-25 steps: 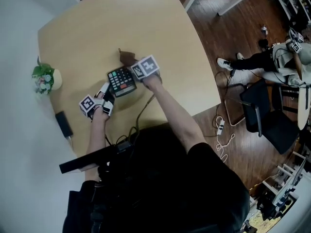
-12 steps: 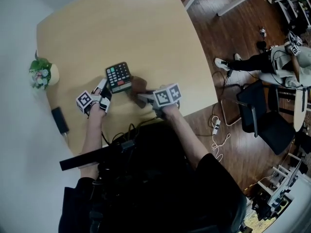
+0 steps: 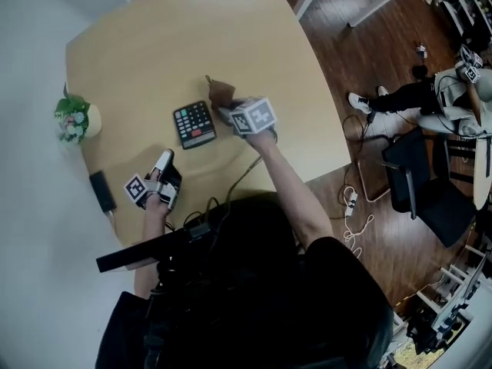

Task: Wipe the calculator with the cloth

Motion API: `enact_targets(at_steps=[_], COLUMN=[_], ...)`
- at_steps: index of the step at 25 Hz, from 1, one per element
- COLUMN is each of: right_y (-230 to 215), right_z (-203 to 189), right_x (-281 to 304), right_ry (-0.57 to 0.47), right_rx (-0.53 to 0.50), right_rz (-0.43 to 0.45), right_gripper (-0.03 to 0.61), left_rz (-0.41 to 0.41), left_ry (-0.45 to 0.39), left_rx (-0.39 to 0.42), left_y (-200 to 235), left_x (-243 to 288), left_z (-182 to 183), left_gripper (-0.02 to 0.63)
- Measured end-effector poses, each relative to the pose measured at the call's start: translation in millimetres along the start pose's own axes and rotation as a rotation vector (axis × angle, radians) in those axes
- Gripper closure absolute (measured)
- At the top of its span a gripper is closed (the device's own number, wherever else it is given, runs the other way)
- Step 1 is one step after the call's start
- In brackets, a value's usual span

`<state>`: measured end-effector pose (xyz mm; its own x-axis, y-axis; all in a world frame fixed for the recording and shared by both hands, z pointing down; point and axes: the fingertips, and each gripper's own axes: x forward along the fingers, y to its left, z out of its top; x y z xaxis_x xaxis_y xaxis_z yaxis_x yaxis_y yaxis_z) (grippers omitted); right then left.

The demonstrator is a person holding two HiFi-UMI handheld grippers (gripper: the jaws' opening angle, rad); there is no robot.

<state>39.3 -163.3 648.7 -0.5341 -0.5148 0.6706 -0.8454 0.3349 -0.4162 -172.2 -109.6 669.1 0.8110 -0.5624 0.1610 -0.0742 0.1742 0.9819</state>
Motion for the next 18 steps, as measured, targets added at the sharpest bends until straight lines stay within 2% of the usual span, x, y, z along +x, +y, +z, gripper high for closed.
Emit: enact_targets(at_steps=[4,7,10,12,15,18], right_y=[-13,-6,-2,4,10,15], right_z=[42,52,40,30,9,-17], right_x=[53,94,113,112,97,73], right_ry=[0.057,0.162,0.28,0.303,0.313,0.328], right_rx=[-0.188,-0.371,-0.488,-0.466,-0.373,-0.233], right_rz=[-0.035,-0.022,-0.013,0.032,0.076,0.098], right_gripper=[0.529,0.529,0.528,0.528,0.529,0.53], left_rz=[-0.027,-0.04,-0.031,-0.019,0.003,0.018], left_ry=[0.083,0.05,-0.01,-0.039,-0.091,-0.137], left_rx=[-0.108,-0.195,-0.218,-0.212,-0.189,-0.135], left_y=[13,19,23,23,23,22], left_x=[6,24,36,37,29,23], left_z=[-59,-71,-59,-46,-21,13], left_gripper=[0.561,0.56,0.56,0.553,0.561,0.552])
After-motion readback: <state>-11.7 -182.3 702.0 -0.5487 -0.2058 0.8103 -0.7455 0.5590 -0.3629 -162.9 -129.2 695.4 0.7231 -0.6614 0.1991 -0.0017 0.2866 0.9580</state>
